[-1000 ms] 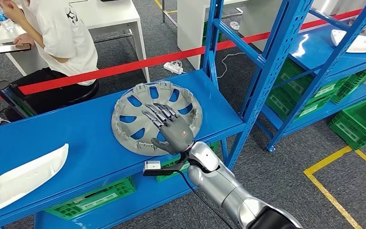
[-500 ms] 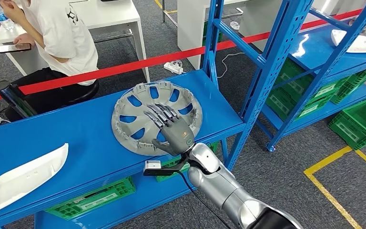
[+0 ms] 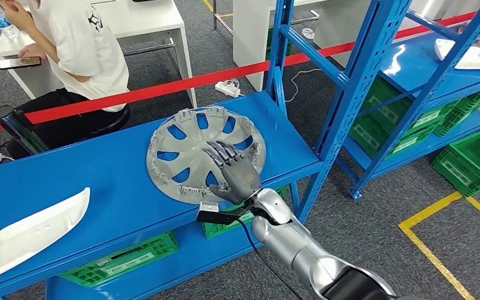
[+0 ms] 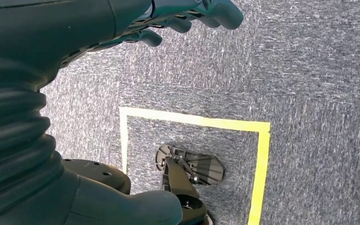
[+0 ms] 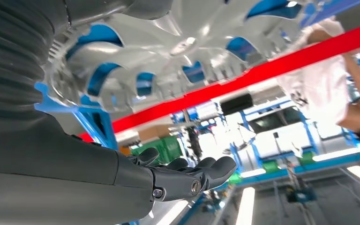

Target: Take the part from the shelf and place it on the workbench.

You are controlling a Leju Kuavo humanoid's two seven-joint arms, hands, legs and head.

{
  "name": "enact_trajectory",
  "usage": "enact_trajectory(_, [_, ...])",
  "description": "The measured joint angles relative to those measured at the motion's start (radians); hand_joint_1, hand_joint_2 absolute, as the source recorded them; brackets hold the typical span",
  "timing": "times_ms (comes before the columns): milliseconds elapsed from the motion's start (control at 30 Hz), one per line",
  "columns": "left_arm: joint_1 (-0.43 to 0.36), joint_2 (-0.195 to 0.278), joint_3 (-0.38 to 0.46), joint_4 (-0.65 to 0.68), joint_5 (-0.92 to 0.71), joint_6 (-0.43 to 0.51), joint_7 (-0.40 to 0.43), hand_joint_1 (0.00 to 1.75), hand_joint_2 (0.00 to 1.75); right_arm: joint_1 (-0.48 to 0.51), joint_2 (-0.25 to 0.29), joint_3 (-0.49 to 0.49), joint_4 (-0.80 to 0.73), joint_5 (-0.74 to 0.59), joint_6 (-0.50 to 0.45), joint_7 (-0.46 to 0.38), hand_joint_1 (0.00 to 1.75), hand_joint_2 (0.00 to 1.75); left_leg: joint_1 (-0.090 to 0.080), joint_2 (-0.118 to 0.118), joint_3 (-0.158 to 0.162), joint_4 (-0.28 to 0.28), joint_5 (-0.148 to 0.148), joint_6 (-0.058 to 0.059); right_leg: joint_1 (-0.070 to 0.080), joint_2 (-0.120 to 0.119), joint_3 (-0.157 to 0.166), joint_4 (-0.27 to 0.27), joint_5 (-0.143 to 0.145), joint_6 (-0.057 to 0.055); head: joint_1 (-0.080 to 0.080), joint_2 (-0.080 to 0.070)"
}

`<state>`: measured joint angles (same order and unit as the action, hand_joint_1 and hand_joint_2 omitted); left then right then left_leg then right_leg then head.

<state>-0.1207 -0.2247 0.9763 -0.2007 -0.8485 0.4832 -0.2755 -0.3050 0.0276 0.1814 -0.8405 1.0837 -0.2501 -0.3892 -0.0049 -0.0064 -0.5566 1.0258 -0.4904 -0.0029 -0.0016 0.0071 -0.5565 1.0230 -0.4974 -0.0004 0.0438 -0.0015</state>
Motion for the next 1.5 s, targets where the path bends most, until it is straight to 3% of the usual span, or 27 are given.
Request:
enact_trajectory(500, [-0.001, 0.001, -0.009, 0.000, -0.014, 0.000, 0.012, 0.00, 1.75, -0.056, -0.003, -0.067, 0.194, -0.027, -0.001, -0.037, 0.24, 1.75, 0.000, 0.001, 0.004, 0.000, 0.001, 0.000, 0.000, 0.000, 0.003, 0.000, 0.001, 0.000, 0.000, 0.000])
enact_trajectory(1500, [-0.002, 0.001, -0.025, 0.000, -0.021, 0.007, 0.026, 0.00, 1.75, -0.084, -0.003, -0.076, 0.250, -0.008, 0.010, -0.038, 0.24, 1.75, 0.000, 0.001, 0.004, 0.000, 0.001, 0.000, 0.000, 0.000, 0.004, 0.000, 0.001, 0.001, 0.000, 0.000])
